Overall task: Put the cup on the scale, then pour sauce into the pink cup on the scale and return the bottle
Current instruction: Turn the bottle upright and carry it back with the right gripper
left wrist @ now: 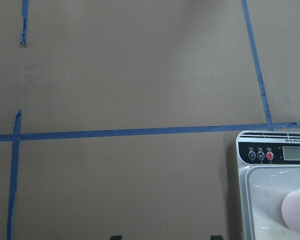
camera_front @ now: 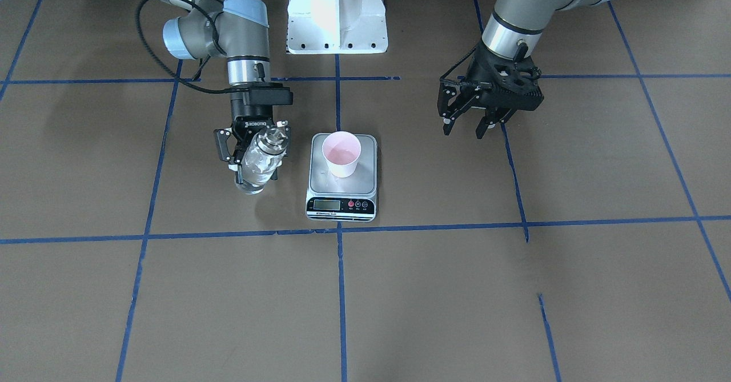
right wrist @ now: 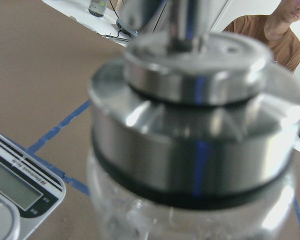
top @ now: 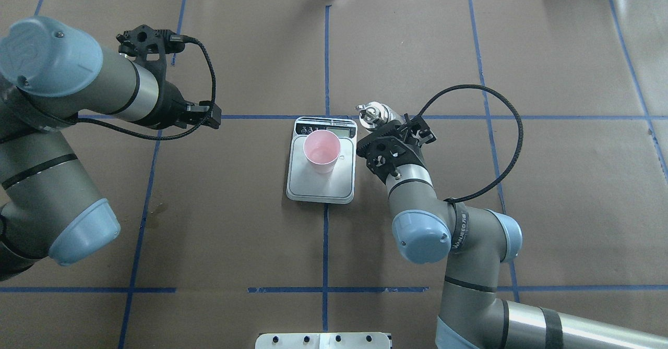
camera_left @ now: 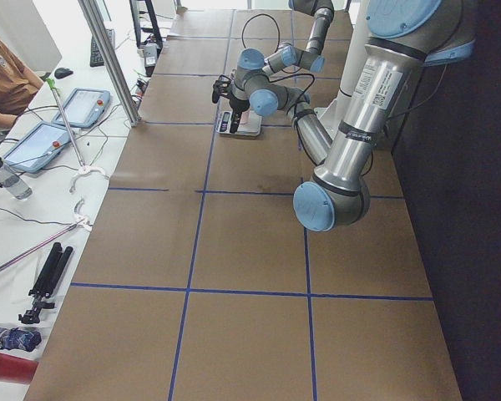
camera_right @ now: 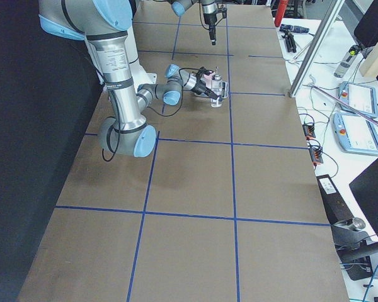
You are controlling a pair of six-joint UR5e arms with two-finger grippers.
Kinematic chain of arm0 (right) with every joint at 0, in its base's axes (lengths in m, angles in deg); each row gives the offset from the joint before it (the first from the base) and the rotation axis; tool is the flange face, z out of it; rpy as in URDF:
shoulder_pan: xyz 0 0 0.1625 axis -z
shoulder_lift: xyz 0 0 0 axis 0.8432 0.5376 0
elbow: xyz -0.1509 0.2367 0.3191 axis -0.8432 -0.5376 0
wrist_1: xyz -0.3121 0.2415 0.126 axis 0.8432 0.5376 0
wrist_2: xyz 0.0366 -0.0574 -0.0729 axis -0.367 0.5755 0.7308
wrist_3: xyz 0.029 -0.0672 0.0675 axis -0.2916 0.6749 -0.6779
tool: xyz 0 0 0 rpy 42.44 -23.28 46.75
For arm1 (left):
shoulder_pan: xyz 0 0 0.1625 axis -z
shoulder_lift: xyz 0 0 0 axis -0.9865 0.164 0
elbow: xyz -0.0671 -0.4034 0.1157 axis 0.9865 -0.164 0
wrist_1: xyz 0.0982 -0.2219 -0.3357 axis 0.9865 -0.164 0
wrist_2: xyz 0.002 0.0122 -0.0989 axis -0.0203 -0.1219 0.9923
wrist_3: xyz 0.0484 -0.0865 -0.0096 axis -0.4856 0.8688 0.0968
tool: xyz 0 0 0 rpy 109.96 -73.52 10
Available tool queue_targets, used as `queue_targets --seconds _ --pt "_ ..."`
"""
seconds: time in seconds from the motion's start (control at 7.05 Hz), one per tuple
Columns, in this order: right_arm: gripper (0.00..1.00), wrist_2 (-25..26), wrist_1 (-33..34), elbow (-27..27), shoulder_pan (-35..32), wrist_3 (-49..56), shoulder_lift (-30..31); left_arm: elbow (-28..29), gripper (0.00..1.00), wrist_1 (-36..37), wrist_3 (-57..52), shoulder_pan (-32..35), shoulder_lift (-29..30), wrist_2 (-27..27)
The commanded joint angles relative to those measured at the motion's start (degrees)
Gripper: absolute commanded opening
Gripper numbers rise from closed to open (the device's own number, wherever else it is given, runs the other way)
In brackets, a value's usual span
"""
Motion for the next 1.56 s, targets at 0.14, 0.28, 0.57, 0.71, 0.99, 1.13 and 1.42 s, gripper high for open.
queue_targets --seconds 0.14,0.28,0.57,0.71,0.99,1.13,1.42 --pt "0.0 -2.39 -12.82 1.07 -1.54 -8.7 11.48 0.12 0.67 0.0 0.02 0.0 0.09 -0.03" --pt "0.0 -3.52 -17.1 1.51 -2.85 -13.44 14.3 0.12 0.67 0.0 0.02 0.0 0.09 -0.03" --pt "0.0 -6.26 -19.42 2.83 -3.75 -18.21 19.49 0.03 0.67 0.0 0.02 0.0 0.09 -0.03" --pt "0.0 -6.26 -19.34 4.14 -3.66 -31.2 20.12 -0.06 0.67 0.09 0.19 0.0 0.17 -0.03" --pt "0.0 -3.55 -18.99 3.8 -3.31 -34.14 21.71 -0.06 0.67 0.09 0.19 0.0 0.0 -0.03" --pt "0.0 -1.62 -18.2 1.97 -2.96 -33.88 20.32 0.03 0.67 0.09 0.11 -0.09 0.09 -0.03" --pt "0.0 -1.16 -17.67 1.08 -2.87 -32.65 19.69 0.03 0.67 0.09 0.19 -0.09 0.09 -0.03"
